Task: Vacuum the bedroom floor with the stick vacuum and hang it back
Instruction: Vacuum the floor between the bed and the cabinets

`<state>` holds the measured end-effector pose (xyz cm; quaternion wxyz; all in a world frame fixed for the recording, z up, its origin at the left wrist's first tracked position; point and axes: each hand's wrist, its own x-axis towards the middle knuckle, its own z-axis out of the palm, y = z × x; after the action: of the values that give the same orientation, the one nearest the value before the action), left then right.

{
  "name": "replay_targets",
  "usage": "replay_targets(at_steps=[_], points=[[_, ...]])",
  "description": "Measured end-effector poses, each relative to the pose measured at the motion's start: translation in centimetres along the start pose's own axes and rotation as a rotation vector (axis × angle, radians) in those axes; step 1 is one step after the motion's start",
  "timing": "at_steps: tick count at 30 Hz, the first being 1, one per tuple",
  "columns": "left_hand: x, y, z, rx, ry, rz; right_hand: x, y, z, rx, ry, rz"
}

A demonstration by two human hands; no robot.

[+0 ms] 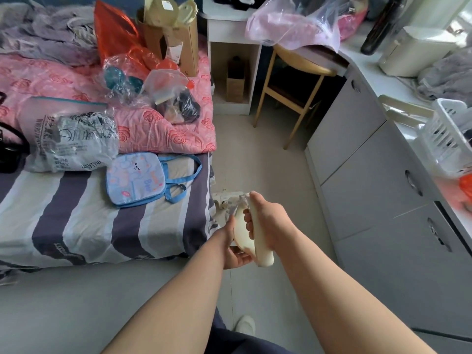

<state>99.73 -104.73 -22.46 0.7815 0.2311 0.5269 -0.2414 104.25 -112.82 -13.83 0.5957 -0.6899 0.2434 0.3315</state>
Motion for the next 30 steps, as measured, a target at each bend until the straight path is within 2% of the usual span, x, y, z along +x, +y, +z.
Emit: replay_targets(at_steps=[8,14,20,30], points=[[-0.6,3.8,-0.5,0.011,0.015,-0.056,0.0,-2.2,2.6,0.019,0.043,0.026],[-1.7,4.0,-0.9,0.029,-0.047,-0.047,-0.7,-2.5,3.2,0.032,0.086,0.016],[-2.6,2.6,-1.0,0.069,-0.082,0.001,-2.1,-1.8,2.7,0.008,0.116,0.018],[-4.8,2.6,0.5,0.078,-0.132,0.143,-3.4,-3.0,1.9,0.076,0.082,-0.114]])
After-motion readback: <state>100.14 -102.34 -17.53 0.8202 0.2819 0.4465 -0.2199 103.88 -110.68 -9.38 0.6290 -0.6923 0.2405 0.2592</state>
